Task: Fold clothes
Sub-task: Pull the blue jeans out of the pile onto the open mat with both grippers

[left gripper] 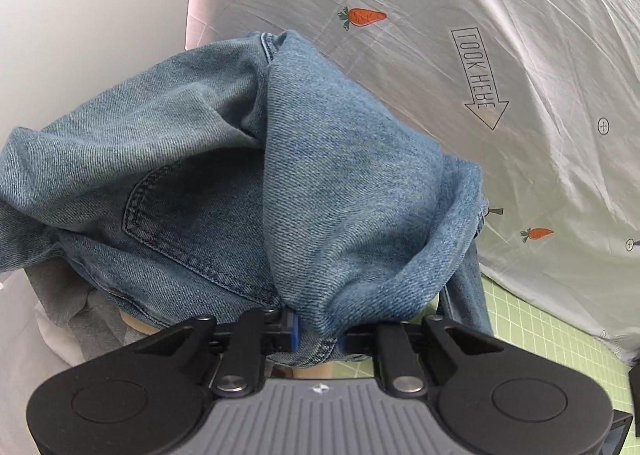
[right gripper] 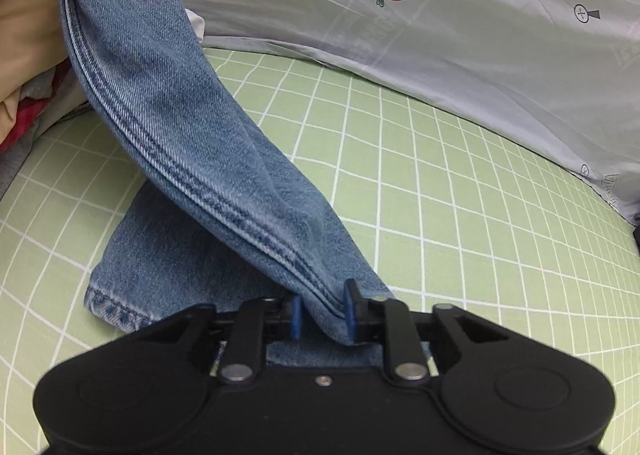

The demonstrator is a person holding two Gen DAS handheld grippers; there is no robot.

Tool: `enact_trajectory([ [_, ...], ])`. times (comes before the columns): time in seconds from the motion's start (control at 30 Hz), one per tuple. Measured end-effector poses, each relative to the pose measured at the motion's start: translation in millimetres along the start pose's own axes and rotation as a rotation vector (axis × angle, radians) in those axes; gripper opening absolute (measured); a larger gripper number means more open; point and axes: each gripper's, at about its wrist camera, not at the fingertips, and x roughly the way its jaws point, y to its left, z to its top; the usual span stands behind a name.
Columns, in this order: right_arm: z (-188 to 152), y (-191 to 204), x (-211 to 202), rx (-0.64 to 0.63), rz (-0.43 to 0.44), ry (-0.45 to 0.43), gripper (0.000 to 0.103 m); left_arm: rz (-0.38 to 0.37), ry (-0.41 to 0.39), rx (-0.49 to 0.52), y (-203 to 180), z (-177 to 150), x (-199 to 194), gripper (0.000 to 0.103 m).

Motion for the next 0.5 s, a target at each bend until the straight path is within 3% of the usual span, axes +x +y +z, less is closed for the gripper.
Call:
enact_trajectory([
  [0.17, -5, -9, -6, 0.000, -0.011, -0.030, 0.005, 0.064, -0.008, 0.048, -20, -9, -3, 0.011],
  [0.5, -31, -73, -36, 0.024, -0.002, -0.097, 0.004, 0.002, -0.006, 0.096, -73, -74, -31, 0.009],
])
